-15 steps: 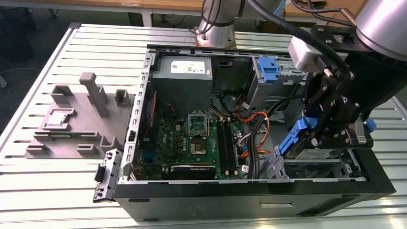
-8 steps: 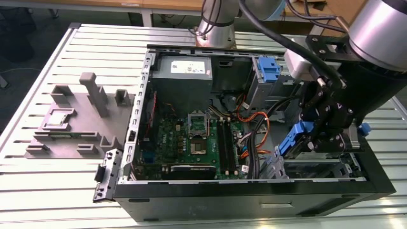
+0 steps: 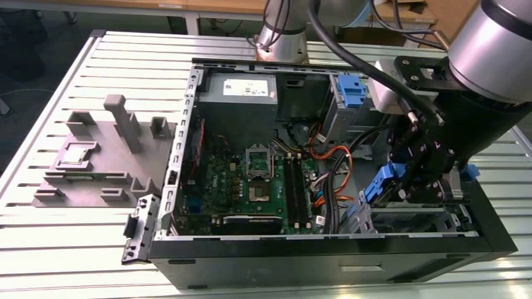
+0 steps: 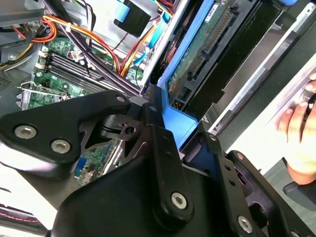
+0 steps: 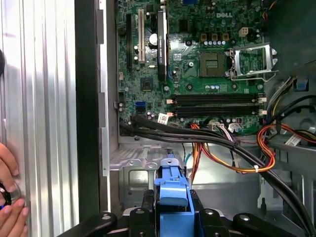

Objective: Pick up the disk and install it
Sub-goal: 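Insert the disk into the insertion slot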

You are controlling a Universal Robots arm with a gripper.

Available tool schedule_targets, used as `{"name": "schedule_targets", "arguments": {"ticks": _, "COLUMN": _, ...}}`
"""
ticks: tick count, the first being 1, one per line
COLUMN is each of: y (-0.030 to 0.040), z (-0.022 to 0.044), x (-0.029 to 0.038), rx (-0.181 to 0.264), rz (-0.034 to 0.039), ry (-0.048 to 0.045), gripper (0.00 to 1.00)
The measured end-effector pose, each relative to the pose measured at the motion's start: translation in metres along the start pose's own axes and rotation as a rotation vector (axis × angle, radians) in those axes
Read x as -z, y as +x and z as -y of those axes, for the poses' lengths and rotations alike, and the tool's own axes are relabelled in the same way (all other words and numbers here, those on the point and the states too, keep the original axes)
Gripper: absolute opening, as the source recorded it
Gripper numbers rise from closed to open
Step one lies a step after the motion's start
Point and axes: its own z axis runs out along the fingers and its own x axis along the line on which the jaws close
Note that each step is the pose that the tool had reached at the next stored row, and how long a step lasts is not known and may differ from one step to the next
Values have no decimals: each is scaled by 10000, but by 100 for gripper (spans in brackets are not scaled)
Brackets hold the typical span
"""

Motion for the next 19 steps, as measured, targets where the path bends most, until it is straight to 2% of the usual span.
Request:
{"name": "schedule_targets", "arguments": {"ticks": 6, "y": 0, "z": 0, "x": -53, "rx": -1, "rz": -2, "ry": 0, "gripper": 37}}
{"name": "schedule_targets", "arguments": {"ticks": 13, "y": 0, "z": 0, "x": -55, "rx": -1, "rz": -3, "ry": 0, "gripper": 38}}
{"name": "schedule_targets", "arguments": {"ticks": 14, "y": 0, "z": 0, "x": -56, "rx": -1, "rz": -1, "ry": 1, "gripper": 44}}
{"name": "schedule_targets", "arguments": {"ticks": 19, "y": 0, "z": 0, "x": -57, "rx": -1, "rz": -1, "ry": 1, "gripper": 43}}
